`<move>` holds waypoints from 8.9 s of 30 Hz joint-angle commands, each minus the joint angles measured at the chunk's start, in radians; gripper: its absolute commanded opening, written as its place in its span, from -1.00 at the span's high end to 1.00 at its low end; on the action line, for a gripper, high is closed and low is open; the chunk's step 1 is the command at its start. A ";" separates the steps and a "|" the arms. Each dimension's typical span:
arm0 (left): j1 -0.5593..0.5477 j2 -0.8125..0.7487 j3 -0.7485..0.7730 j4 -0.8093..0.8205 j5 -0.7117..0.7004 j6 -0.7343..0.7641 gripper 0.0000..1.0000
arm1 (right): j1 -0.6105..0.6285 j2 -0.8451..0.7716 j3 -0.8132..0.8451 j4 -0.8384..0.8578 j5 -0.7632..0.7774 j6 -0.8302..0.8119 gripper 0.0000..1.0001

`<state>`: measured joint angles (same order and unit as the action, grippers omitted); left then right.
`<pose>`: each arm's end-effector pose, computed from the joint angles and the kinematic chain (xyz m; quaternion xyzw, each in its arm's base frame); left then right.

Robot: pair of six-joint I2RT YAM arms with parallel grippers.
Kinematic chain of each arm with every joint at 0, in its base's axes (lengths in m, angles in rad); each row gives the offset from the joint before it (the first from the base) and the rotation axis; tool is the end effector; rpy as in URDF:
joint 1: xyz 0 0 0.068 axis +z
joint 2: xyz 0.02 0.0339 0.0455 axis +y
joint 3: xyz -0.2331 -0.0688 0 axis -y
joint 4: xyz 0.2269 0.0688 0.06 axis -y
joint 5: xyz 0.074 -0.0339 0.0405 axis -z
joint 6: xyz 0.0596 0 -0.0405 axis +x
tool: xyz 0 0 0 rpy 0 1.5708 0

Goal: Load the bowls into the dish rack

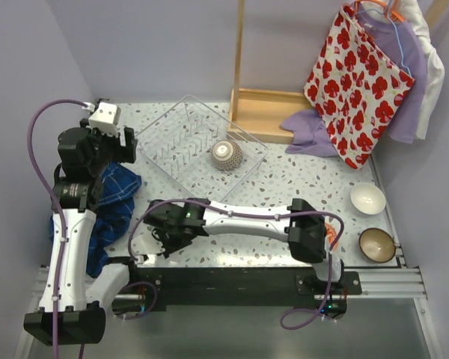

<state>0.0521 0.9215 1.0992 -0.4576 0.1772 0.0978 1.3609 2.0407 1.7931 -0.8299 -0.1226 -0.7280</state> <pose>0.2195 0.0009 0.3617 0.0714 0.7943 -0.0256 0.6028 0.0811 0.4155 0.2066 -0.8444 0.4733 0.1323 0.2131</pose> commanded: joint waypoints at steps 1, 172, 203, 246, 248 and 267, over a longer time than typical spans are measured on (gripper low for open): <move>0.000 -0.018 0.060 0.051 -0.038 0.005 -0.57 | -0.005 -0.120 0.260 -0.138 -0.104 0.099 1.00; -0.248 0.425 -0.088 0.309 0.165 0.364 0.43 | -0.895 -0.439 -0.713 -0.755 0.043 0.262 -0.32; -0.248 0.577 0.034 0.295 0.179 0.387 0.43 | -0.810 -0.344 -0.709 -0.692 -0.009 0.245 -0.23; -0.248 0.625 0.070 0.342 0.197 0.364 0.43 | -0.801 -0.450 -0.834 -0.589 0.241 0.245 0.11; -0.248 0.623 0.065 0.347 0.196 0.356 0.43 | -0.801 -0.424 -0.827 -0.584 0.232 0.248 0.02; -0.248 0.568 0.014 0.358 0.177 0.350 0.44 | -0.796 -0.333 -0.864 -0.494 0.276 0.294 0.33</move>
<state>-0.1932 1.5345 1.1145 -0.1501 0.3546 0.4557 0.5583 1.6875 0.9356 -1.3354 0.1234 -0.4492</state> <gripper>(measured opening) 0.282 0.352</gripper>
